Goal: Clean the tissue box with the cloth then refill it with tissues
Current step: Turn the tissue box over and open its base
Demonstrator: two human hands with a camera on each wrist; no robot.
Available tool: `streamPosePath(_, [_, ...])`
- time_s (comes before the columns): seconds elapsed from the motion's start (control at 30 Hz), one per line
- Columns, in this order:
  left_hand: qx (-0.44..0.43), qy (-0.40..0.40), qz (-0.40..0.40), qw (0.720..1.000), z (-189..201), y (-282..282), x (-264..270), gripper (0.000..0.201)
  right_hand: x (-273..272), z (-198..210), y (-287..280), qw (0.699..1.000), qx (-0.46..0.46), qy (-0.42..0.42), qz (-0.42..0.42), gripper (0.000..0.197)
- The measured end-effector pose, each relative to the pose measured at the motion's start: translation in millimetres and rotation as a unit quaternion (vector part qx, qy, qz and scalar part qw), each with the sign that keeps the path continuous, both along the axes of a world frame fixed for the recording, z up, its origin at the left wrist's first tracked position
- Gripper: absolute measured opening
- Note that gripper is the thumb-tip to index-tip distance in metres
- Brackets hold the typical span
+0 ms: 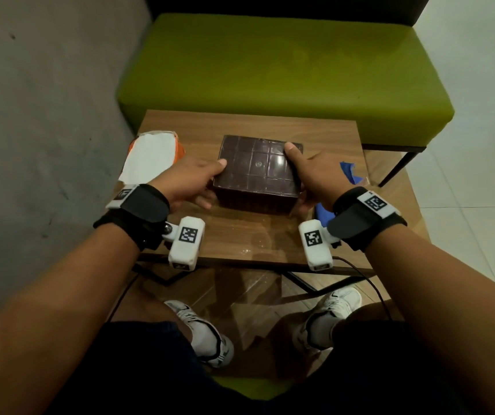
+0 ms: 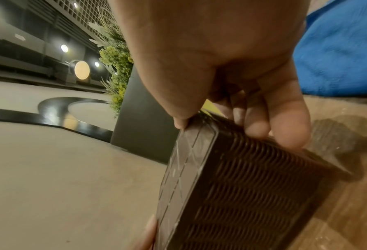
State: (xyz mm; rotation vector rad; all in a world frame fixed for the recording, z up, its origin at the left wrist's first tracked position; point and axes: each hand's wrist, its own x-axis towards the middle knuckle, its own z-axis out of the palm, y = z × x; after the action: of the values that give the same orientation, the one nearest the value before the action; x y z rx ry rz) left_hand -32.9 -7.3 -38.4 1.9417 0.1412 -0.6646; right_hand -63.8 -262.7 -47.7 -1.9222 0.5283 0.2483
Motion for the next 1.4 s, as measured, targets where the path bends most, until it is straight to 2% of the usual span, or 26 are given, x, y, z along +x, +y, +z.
streamPosePath(0.07, [0.017, 0.005, -0.005, 1.000, -7.9, 0.7, -2.8, 0.028, 2.1, -6.3, -0.4, 0.999, 0.000, 0.038, 0.013, 0.081])
streamPosePath(0.13, [0.038, 0.018, -0.010, 0.999, -13.4, 2.4, -1.9, 0.030, 3.4, -11.6, -2.8, 0.997, -0.011, 0.065, 0.033, 0.079])
streamPosePath(0.2, [0.044, 0.006, -0.027, 0.999, -13.4, 5.6, -0.7, 0.039, 4.2, -10.1, -4.2, 0.992, -0.105, 0.042, 0.063, 0.075])
streamPosePath(0.27, [0.044, -0.031, -0.060, 0.997, -13.8, 10.7, 1.4, 0.071, 5.7, -2.8, -4.5, 0.966, -0.230, -0.039, 0.110, 0.079])
streamPosePath(0.33, [0.055, -0.087, -0.105, 0.989, -18.7, 15.3, 3.2, 0.115, 7.1, 10.3, -0.4, 0.932, -0.279, -0.126, 0.194, 0.098])
streamPosePath(0.37, [0.056, -0.101, -0.128, 0.985, -23.4, 16.4, 2.5, 0.133, 8.5, 16.1, 3.7, 0.915, -0.288, -0.138, 0.247, 0.109])
streamPosePath(0.43, [0.048, -0.101, -0.166, 0.980, -33.6, 15.0, 1.7, 0.155, 13.5, 21.3, 13.1, 0.879, -0.318, -0.106, 0.338, 0.126])
streamPosePath(0.5, [0.033, -0.098, -0.178, 0.979, -43.7, 12.0, 1.2, 0.162, 17.8, 19.5, 19.1, 0.850, -0.348, -0.060, 0.390, 0.133])
streamPosePath(0.73, [-0.030, -0.149, -0.138, 0.979, -61.3, 5.3, 13.8, 0.147, 33.2, 21.8, 21.4, 0.834, -0.367, -0.057, 0.409, 0.121])
streamPosePath(0.87, [-0.053, -0.167, -0.129, 0.976, -70.7, 5.5, 21.9, 0.144, 43.6, 22.7, 20.3, 0.830, -0.371, -0.062, 0.413, 0.119])
streamPosePath(1.1, [-0.027, -0.183, -0.139, 0.973, -72.4, 6.7, 32.8, 0.139, 52.5, 26.6, 19.5, 0.829, -0.368, -0.066, 0.416, 0.112])
streamPosePath(1.13, [-0.017, -0.185, -0.137, 0.973, -72.9, 7.3, 34.2, 0.135, 53.5, 29.9, 18.5, 0.834, -0.356, -0.070, 0.416, 0.108])
streamPosePath(1.2, [0.006, -0.174, -0.133, 0.976, -73.2, 8.8, 36.5, 0.121, 57.4, 37.2, 15.8, 0.863, -0.299, -0.073, 0.400, 0.096])
streamPosePath(1.27, [0.031, -0.150, -0.140, 0.978, -71.4, 9.8, 37.2, 0.117, 60.0, 42.8, 14.0, 0.882, -0.259, -0.072, 0.386, 0.090])
streamPosePath(1.4, [0.045, -0.170, -0.122, 0.977, -72.1, 9.0, 38.5, 0.120, 58.3, 41.3, 15.0, 0.883, -0.266, -0.090, 0.376, 0.094])
